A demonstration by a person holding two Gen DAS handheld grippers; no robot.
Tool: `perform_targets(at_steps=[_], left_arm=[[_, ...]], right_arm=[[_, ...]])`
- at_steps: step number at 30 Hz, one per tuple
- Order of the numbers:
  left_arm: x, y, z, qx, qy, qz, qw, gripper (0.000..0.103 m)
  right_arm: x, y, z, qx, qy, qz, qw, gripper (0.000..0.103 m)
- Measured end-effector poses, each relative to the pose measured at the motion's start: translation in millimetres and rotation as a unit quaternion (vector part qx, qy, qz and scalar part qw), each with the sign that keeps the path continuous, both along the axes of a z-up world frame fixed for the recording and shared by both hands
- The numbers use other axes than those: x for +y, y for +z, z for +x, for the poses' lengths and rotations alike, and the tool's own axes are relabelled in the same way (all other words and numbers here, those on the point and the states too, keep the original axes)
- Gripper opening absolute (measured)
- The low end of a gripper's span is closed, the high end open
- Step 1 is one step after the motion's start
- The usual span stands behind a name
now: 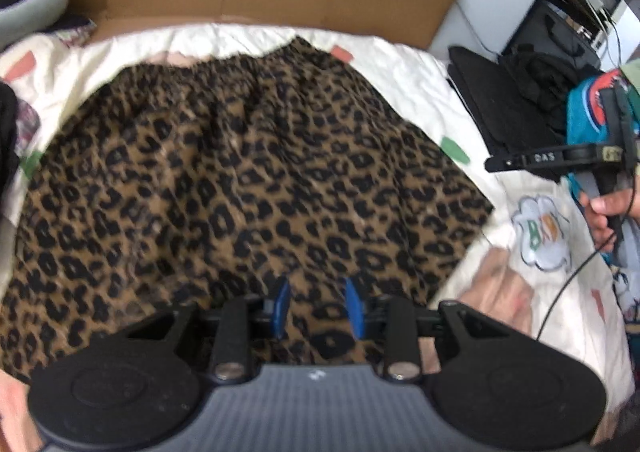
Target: Fold clothes
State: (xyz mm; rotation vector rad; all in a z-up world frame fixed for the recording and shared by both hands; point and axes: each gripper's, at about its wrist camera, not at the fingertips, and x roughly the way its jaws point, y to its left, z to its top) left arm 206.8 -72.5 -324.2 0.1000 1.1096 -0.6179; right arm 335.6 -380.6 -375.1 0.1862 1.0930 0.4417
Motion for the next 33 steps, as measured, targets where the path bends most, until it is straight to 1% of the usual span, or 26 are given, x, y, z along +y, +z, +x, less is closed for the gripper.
perform_targets(at_steps=[1,3,7,9,12,14,16,18,21,24,30,33], left_arm=[[0,-3,-3,0.006,-0.004,-0.001,1.0000,0.033],[-2,-8,-7,0.011,-0.010,0.009,0.9998,0.033],[-4,-15,-14,0.015,-0.017,0.019,0.9996,0.034],[-4,-18,-17,0.017,-0.022,0.023,0.9993,0.034],[-3,-22,-18,0.018,-0.022,0.028,0.9992,0.033],[0,-23,-17,0.023,-0.018,0.024,0.9993,0.029],[4,-24,-17,0.024,-0.018,0.022,0.9993,0.018],[7,-24,-17,0.023,-0.020,0.024,0.9992,0.010],[13,-26,-16,0.030,-0.007,0.026,0.9992,0.004],[19,-25,-16,0.030,0.009,0.028,0.9991,0.003],[23,-23,-16,0.025,0.017,0.042,0.9986,0.002],[25,-24,-15,0.028,0.021,0.041,0.9985,0.002]], right_arm=[[-2,-5,-3,0.007,-0.003,0.000,1.000,0.042],[-3,-12,-7,0.016,-0.008,0.001,1.000,0.041],[-2,-21,-9,0.022,-0.012,-0.002,1.000,0.040],[0,-24,-9,0.027,-0.012,-0.002,1.000,0.035],[4,-28,-9,0.033,-0.010,0.001,0.999,0.035],[8,-29,-9,0.035,-0.007,0.002,0.999,0.035],[11,-30,-10,0.037,-0.004,0.002,0.999,0.035],[14,-32,-10,0.039,-0.001,0.002,0.999,0.035],[19,-33,-10,0.042,0.004,0.003,0.999,0.035],[24,-35,-10,0.045,0.009,0.003,0.999,0.035],[15,-45,-11,0.066,-0.001,0.024,0.998,0.035],[12,-48,-12,0.073,-0.004,0.034,0.997,0.034]])
